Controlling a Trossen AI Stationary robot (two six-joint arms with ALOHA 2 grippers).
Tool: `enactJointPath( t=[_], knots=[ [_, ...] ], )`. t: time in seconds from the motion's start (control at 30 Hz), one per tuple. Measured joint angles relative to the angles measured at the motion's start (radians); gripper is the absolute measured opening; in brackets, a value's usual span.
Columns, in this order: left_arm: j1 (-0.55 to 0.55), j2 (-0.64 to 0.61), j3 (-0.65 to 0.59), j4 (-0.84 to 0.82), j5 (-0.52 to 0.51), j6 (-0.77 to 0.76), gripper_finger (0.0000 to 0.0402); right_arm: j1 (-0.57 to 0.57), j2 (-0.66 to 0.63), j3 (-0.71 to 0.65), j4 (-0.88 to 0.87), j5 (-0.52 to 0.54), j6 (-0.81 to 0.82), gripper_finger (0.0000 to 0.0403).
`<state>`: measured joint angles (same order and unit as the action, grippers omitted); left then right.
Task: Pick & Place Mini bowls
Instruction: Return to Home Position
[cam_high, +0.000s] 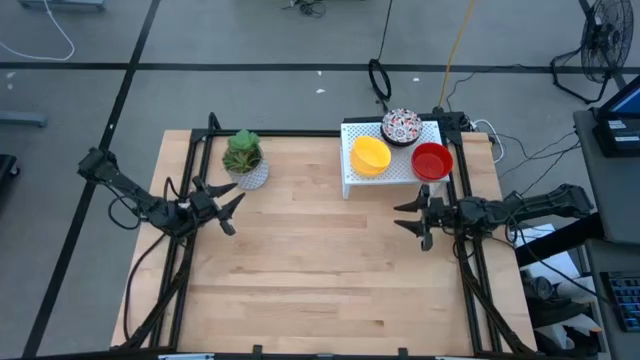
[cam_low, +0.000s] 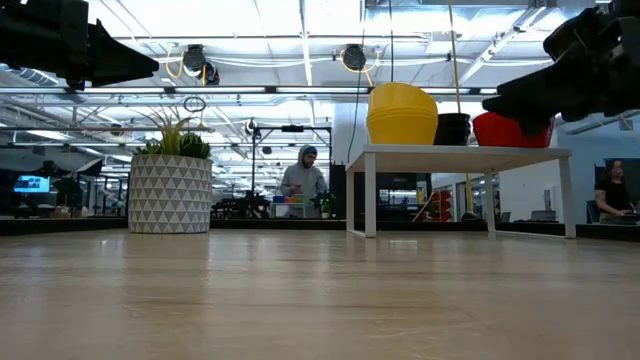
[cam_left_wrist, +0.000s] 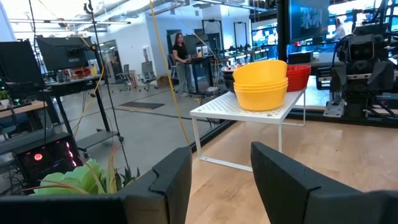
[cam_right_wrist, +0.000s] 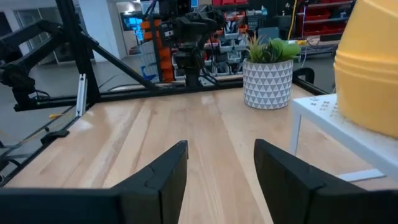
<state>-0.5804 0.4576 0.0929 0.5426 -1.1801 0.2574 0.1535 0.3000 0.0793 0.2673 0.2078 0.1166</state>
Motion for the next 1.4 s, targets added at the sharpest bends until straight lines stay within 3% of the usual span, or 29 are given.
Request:
enactJointPath(
  t=[0.83, 1.4],
  knots=[
    [0.0, -0.002, 0.0, 0.006, 0.001, 0.0, 0.017, -0.002, 0.002, -0.038, 0.005, 0.033, 0.054, 0.0171],
    [0.038, -0.215, 0.0, -0.002, 0.001, -0.001, 0.017, -0.002, 0.002, -0.038, 0.005, 0.027, -0.024, 0.0171]
  ],
)
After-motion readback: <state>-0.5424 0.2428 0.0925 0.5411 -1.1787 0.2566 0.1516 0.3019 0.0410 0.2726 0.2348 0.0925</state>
